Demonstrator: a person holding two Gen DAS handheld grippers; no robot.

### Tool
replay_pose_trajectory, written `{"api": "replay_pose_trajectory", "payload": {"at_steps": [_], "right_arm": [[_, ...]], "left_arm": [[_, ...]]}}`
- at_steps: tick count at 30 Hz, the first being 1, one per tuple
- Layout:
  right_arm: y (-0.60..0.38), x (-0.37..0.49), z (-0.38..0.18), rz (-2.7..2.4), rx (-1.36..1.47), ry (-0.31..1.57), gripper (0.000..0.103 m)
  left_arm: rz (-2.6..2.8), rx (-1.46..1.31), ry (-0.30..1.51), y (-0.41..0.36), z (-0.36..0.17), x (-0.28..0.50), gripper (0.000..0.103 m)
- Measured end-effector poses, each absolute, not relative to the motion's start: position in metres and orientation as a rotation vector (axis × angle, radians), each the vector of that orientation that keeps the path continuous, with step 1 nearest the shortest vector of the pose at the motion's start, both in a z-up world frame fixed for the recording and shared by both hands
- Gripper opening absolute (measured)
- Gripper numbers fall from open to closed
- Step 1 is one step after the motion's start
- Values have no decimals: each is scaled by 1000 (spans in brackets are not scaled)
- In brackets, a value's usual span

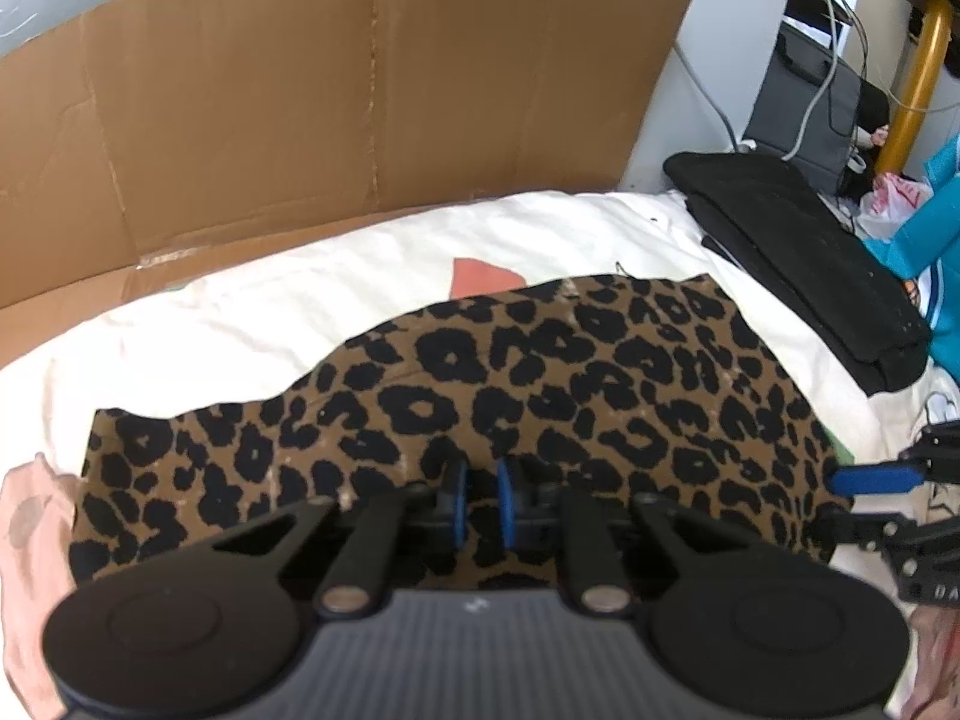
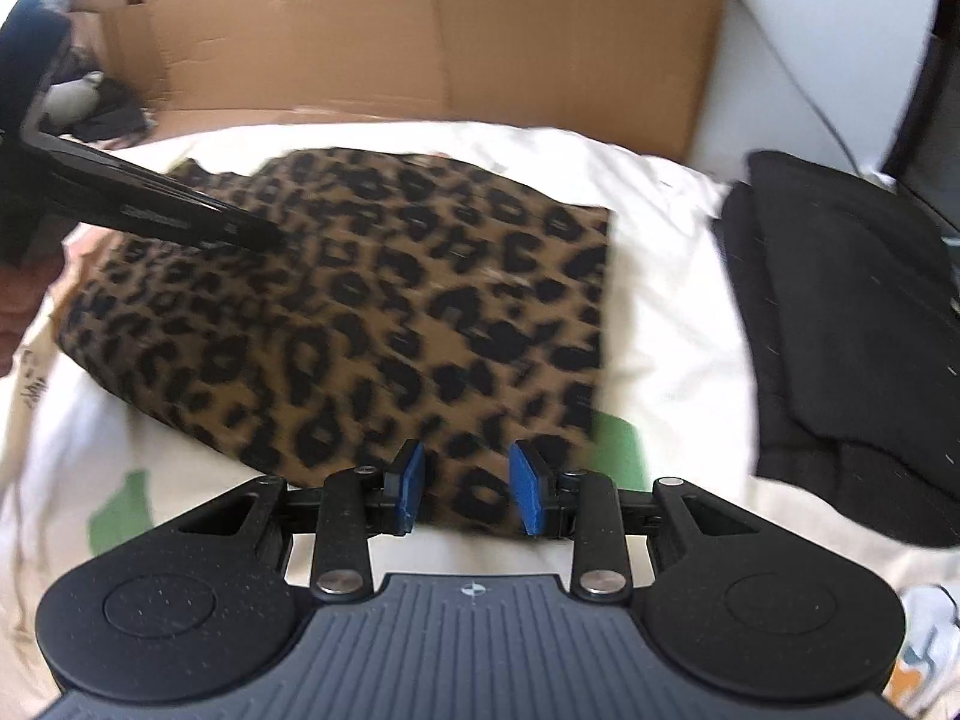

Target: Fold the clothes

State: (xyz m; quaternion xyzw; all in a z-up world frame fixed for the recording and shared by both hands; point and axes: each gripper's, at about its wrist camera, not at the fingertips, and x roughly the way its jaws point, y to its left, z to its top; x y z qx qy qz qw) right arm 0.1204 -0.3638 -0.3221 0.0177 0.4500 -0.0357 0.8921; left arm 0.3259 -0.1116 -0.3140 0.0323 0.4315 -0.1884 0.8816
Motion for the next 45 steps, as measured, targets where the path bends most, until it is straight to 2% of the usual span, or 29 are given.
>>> {"api": "replay_pose_trajectory", "payload": {"at_steps": [3,5,11,24,33,45], "right_arm": [[-380,115,-325,-109,110,957,38],[-386,110,-320,-127,144,945,38],[-385,101,-306,-138,201,908,38],[-358,112,-323,-63,164,947,37],[-366,109,-325,-93,177,963,37],[-381,98,-316,-132,310,935,37]], "left_arm": [[-374,38,912,-112,-304,321,13],[-389,25,903,-115,-295,312,18],[-473,11,905,-137,-282,279,20],[-563,109,962,-173,-314,245,19],[-473,94,995,-129,-314,242,19],[-278,-16,1057,-51,-308,230,12]]}}
